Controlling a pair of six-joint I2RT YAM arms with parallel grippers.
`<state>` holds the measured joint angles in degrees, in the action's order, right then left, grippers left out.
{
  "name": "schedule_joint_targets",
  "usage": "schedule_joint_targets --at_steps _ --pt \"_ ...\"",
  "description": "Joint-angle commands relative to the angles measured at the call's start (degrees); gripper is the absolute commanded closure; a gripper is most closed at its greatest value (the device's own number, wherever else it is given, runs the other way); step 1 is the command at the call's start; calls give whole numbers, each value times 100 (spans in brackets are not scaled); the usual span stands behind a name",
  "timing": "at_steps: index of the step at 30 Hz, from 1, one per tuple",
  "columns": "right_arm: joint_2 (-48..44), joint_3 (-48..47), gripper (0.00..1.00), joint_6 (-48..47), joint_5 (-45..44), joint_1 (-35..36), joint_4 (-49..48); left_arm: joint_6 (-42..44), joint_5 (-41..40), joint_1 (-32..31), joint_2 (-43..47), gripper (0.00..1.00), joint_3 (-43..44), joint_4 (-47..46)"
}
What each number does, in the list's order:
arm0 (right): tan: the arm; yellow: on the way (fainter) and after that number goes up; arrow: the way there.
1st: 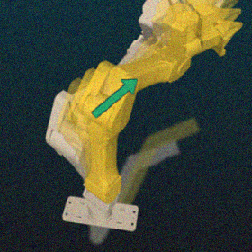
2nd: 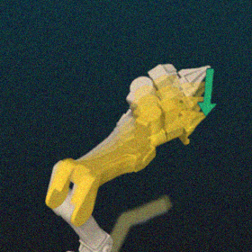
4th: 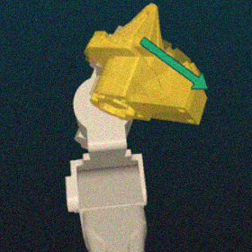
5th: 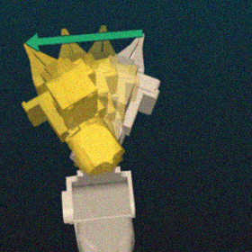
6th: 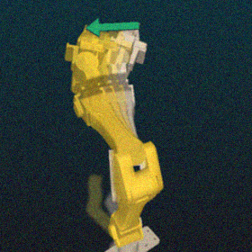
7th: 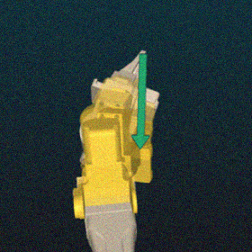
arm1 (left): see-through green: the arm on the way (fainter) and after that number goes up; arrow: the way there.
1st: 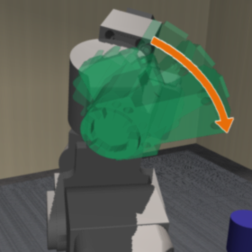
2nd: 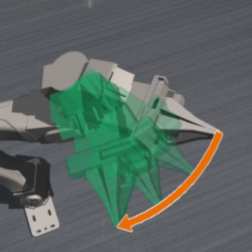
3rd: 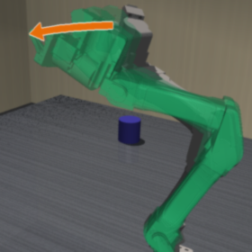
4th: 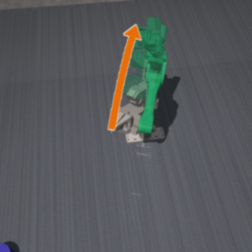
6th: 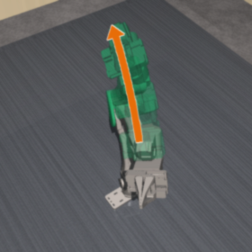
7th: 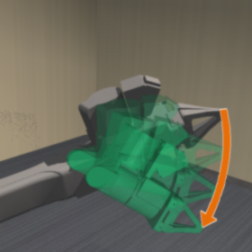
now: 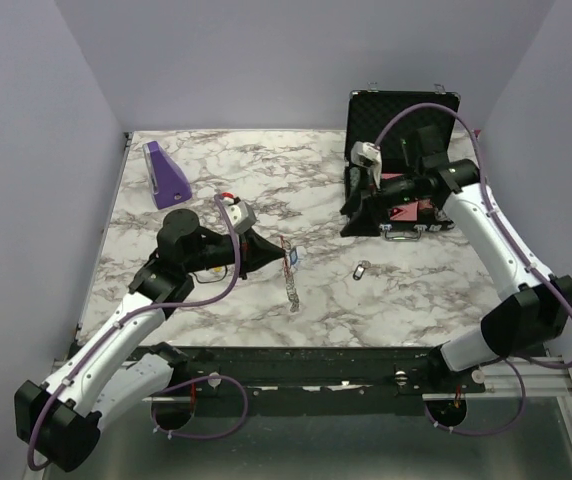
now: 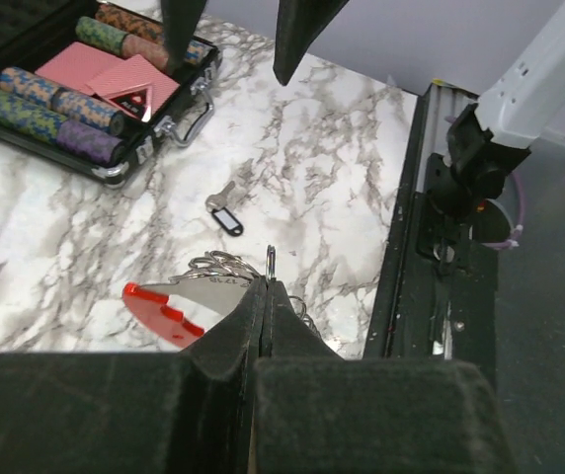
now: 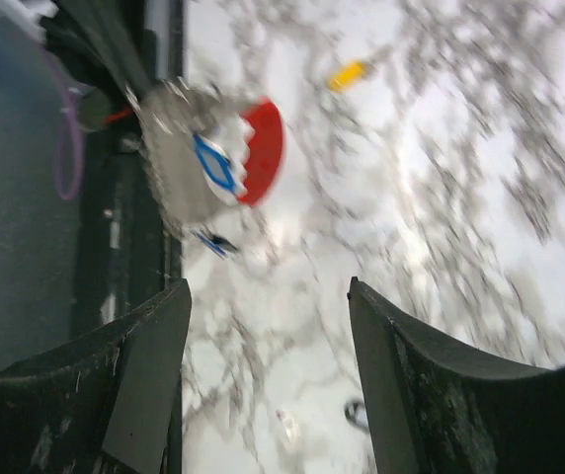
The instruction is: Put the keys on the keyring
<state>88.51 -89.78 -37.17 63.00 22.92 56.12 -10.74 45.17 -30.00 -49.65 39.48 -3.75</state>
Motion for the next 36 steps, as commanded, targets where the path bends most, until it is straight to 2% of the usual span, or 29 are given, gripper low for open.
schedule_joint_targets --at_steps 1,5,8,12,18,26,36 --pt "-711 1064 26 52 -779 -639 -478 1029 -96 240 218 100 568 1138" --pt "-1107 2033 26 -45 -983 -1069 -707 1574 36 424 315 100 762 1587" --pt "-1257 2490 25 86 -1263 -1342 -979 1698 10 442 499 100 623 1527" --pt "-1248 3000 27 306 -1677 -1421 -1418 1628 -87 460 868 100 166 1061" --pt "-1450 3879 28 561 -2020 -1413 -2577 1742 -175 469 1211 100 86 1175" --pt "-1064 4108 36 1537 -2591 -1413 -3379 1795 -289 469 1431 100 51 1271" --pt "-124 4039 49 1274 -2855 -1413 -3555 1856 -412 460 1379 100 33 1333"
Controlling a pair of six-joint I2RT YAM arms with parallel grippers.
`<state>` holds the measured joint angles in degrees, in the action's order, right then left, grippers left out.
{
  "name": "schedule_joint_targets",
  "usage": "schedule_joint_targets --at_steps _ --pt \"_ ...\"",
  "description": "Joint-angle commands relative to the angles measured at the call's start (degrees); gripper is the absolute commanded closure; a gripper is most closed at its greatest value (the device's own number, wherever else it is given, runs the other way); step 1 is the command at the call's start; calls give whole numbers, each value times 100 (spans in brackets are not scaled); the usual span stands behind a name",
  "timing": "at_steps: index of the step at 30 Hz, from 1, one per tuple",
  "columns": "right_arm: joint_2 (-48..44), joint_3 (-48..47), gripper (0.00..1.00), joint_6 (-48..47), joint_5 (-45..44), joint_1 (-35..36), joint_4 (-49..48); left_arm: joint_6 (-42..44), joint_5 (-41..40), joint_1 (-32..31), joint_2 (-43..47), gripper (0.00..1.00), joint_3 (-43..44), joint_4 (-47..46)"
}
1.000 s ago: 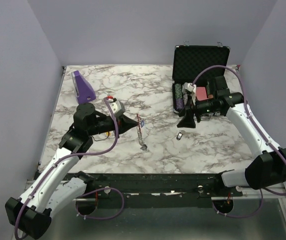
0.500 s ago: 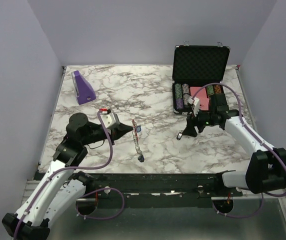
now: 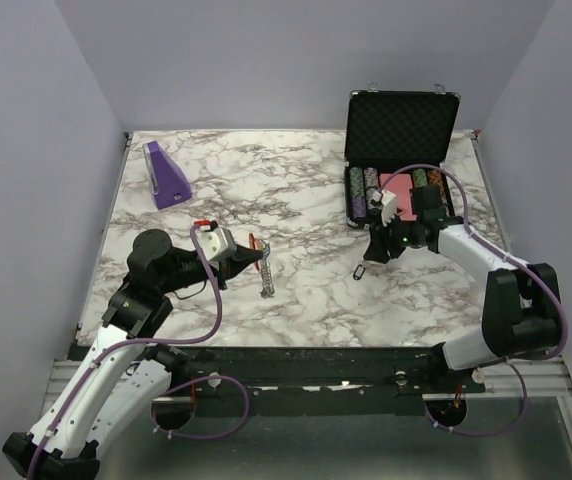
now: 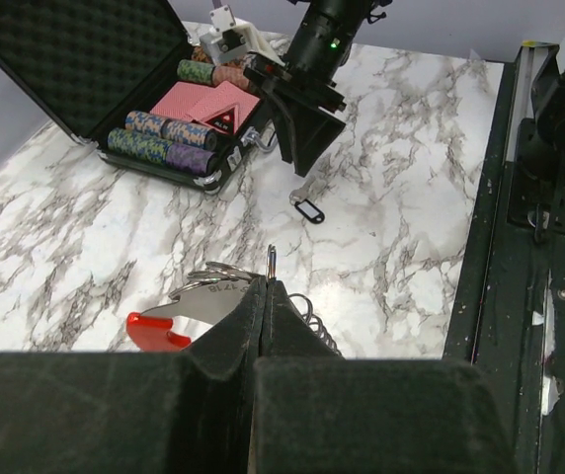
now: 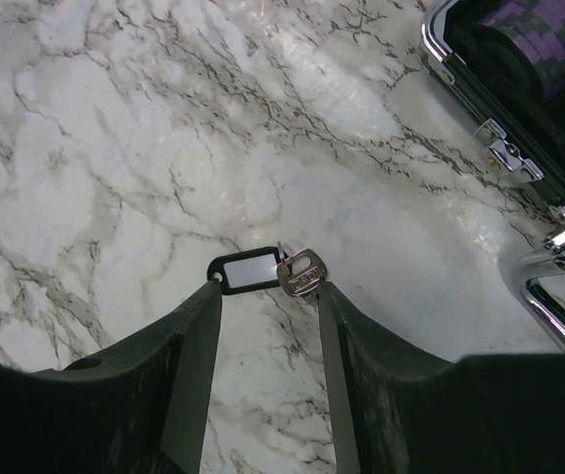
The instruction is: Put the keys on the keyring
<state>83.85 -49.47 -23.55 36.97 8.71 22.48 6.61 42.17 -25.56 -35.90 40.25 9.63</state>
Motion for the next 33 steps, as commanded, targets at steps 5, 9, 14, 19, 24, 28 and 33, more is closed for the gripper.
schedule_joint_targets --at_steps 5,9,14,19,24,28,33 --pt "755 -185 51 -299 -235 -1 54 121 -78 25 -22 100 -44 -14" --pt "887 -185 52 -413 -129 8 90 130 -78 25 -40 100 -35 -5" --pt "1062 -264 55 -449 -32 8 125 130 -60 25 -57 100 -44 -5" --pt "1151 -344 58 -457 29 -1 151 139 -51 25 -75 100 -35 13" --pt "1177 -335 60 -510 152 8 204 130 -51 25 -101 100 -35 4" --pt "1186 -352 62 -554 267 17 266 139 -60 25 -110 100 -26 13" --pt "1247 -388 64 -563 223 61 266 130 -60 25 -128 100 -26 21"
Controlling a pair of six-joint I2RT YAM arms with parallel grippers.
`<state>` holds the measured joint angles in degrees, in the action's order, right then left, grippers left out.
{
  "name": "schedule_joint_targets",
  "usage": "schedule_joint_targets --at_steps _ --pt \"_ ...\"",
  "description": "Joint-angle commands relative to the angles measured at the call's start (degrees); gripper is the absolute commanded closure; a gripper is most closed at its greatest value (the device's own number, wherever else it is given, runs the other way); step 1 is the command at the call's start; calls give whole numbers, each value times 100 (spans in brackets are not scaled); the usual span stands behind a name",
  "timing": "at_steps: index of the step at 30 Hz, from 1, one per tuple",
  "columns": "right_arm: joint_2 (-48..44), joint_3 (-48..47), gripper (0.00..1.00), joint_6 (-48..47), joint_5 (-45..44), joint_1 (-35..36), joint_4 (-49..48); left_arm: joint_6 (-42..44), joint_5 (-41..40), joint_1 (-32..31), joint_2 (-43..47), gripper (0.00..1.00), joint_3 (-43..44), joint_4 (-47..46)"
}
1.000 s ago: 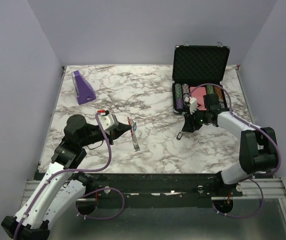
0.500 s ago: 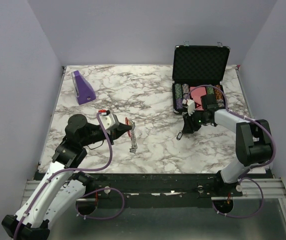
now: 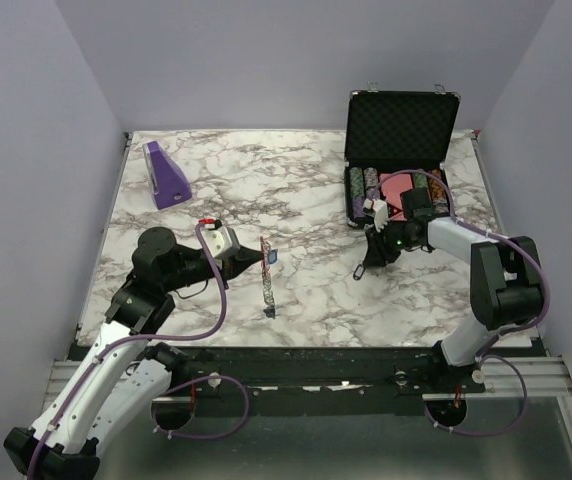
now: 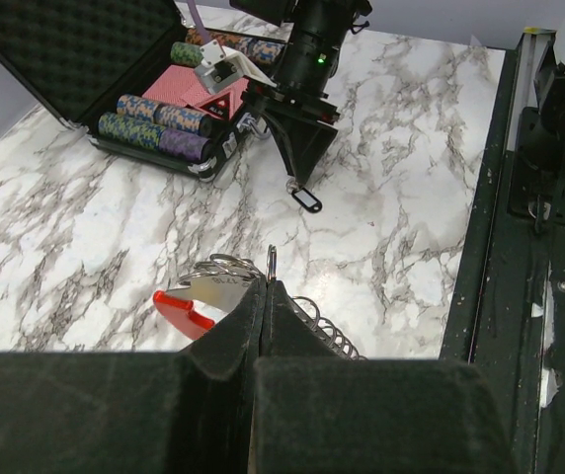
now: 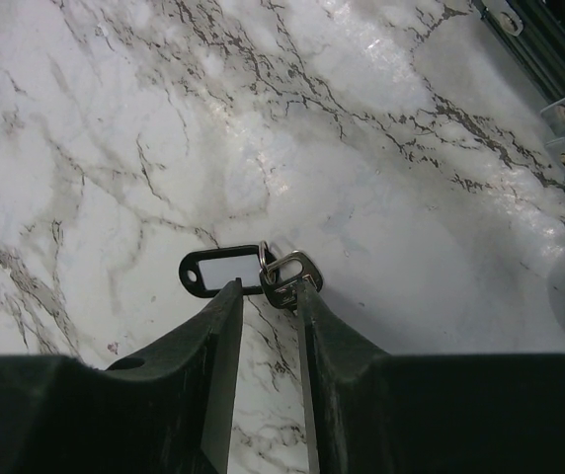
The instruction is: Put the keys on the keyring
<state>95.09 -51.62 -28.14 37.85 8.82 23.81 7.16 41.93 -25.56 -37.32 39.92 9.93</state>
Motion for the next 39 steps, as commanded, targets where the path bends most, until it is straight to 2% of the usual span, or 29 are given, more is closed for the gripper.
schedule_joint_targets --at_steps 1,30,39 --pt "133 -182 65 -104 135 50 132 75 -19 25 14 100 -2 -9" --pt "273 -270 75 -130 65 208 168 84 -10 34 -3 100 7 0" --pt "291 -279 83 -148 56 225 185 75 8 25 5 100 -2 -9"
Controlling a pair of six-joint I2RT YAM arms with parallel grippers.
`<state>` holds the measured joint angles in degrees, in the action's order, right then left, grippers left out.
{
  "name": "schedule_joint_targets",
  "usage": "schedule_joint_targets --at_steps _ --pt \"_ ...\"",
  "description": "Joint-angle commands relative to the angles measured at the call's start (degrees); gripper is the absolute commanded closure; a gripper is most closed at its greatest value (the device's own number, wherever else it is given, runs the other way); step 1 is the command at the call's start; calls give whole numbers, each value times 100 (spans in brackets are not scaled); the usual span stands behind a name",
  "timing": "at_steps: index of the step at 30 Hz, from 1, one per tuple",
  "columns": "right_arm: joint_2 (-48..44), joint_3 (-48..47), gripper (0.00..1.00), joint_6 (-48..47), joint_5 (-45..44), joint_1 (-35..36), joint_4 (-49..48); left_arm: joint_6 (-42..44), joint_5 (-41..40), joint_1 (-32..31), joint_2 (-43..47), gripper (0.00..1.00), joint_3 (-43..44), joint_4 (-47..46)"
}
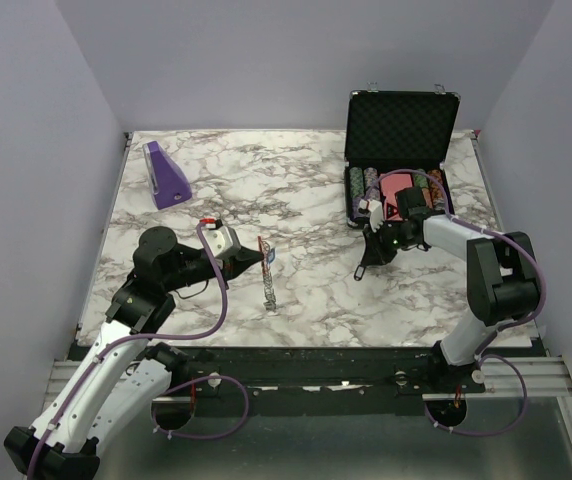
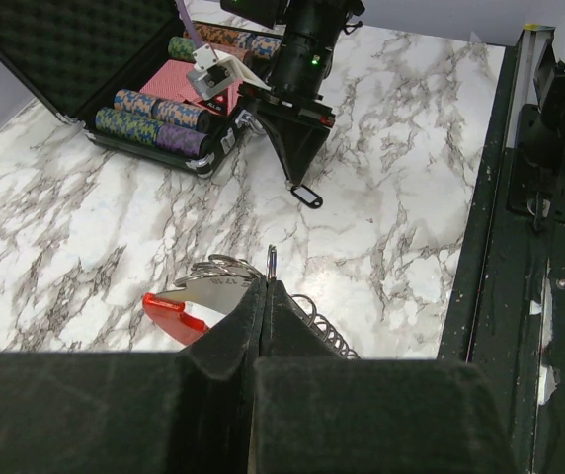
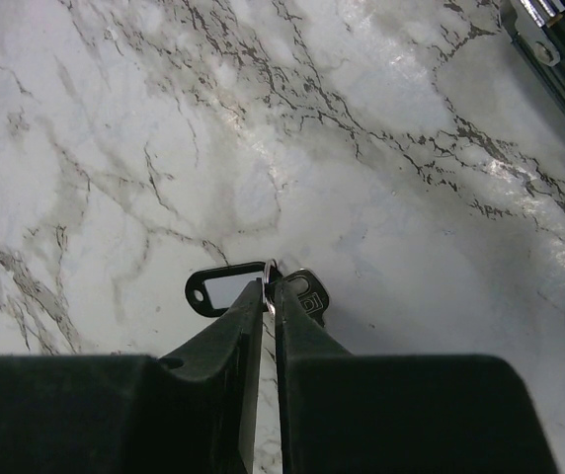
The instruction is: Put the keys on the keyring
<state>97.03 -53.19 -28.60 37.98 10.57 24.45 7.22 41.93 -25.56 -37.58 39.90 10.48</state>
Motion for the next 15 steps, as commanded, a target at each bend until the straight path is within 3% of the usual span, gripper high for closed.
schedule_joint_targets --at_steps 1,15 --pt "114 -130 84 -111 43 51 130 69 -1 25 23 100 0 -55" --pt "158 -157 78 -146 26 77 174 69 8 25 23 100 0 -55"
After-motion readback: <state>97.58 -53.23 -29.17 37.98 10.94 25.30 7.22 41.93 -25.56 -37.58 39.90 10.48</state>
